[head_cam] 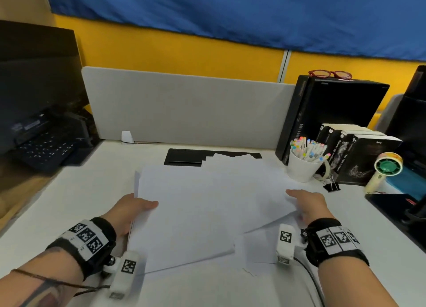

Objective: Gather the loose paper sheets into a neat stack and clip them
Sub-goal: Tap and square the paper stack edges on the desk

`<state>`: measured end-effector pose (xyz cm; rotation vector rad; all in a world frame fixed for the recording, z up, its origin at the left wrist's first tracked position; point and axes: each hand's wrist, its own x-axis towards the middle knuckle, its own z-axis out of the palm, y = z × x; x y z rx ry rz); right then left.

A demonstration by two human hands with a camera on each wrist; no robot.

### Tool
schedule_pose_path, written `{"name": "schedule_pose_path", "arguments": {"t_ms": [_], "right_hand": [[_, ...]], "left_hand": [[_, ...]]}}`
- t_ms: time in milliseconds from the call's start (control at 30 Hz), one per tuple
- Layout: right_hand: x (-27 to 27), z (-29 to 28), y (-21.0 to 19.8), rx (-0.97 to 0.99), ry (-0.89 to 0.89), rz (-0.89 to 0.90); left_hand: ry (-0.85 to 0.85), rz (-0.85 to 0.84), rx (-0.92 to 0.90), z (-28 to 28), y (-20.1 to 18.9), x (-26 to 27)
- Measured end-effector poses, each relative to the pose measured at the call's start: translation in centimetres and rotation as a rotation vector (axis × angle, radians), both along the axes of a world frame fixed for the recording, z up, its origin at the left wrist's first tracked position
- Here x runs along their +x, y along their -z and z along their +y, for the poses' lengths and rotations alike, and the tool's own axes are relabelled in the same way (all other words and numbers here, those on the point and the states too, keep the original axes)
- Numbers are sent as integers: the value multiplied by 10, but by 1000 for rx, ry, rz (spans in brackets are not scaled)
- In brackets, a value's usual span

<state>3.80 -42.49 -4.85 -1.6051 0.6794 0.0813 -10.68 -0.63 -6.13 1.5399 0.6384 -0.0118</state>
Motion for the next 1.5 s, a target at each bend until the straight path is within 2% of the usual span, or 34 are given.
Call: {"name": "schedule_pose_path", "arguments": {"t_ms": [67, 200, 233, 300, 400, 467, 533, 633, 733, 833, 933, 1033, 1200, 1367, 1433, 1500], "right_hand": [[-1, 10, 1, 97, 18, -35], [-12, 33, -4, -56, 59, -249], [-17, 39, -6, -23, 72, -290], [-24, 48, -7, 139, 103, -285], [-33, 56, -10, 412, -63, -145], [-36, 59, -8, 370, -154, -74], [-33, 59, -6, 167, -163, -131], [-30, 48, -19, -4, -68, -376], [-31, 34, -37, 81, 86, -572], [-30, 27, -43, 166, 187, -637], [-25, 22, -44, 266, 226, -615], [-22, 19, -46, 314, 138, -539], [-31, 34, -42, 385, -132, -424], [-39, 59, -21, 224, -403, -355], [-41, 67, -14, 173, -499, -308], [-42, 72, -7, 137, -491, -304]], "left_hand": [[-4, -3, -18, -1, -1, -1], [-8, -10, -41, -4, -2, -1], [-13, -10, -41, -4, -2, -1], [-19, -7, -41, -3, 0, 0], [-26, -12, -41, -3, 2, 0], [-29, -12, -39, -4, 2, 0], [-28, -12, -40, -4, 2, 0], [-18, -12, -46, -5, 2, 0], [-10, -8, -42, -5, 1, -1], [-1, 14, -21, -4, 2, 2], [16, 30, -3, -3, 2, 4], [-5, 26, -34, -3, 2, 3], [-20, 44, -30, -11, -6, 3], [51, -73, -143, -4, -7, 3], [67, -112, -121, 0, -2, 4], [163, -96, -64, 1, -2, 1]]}}
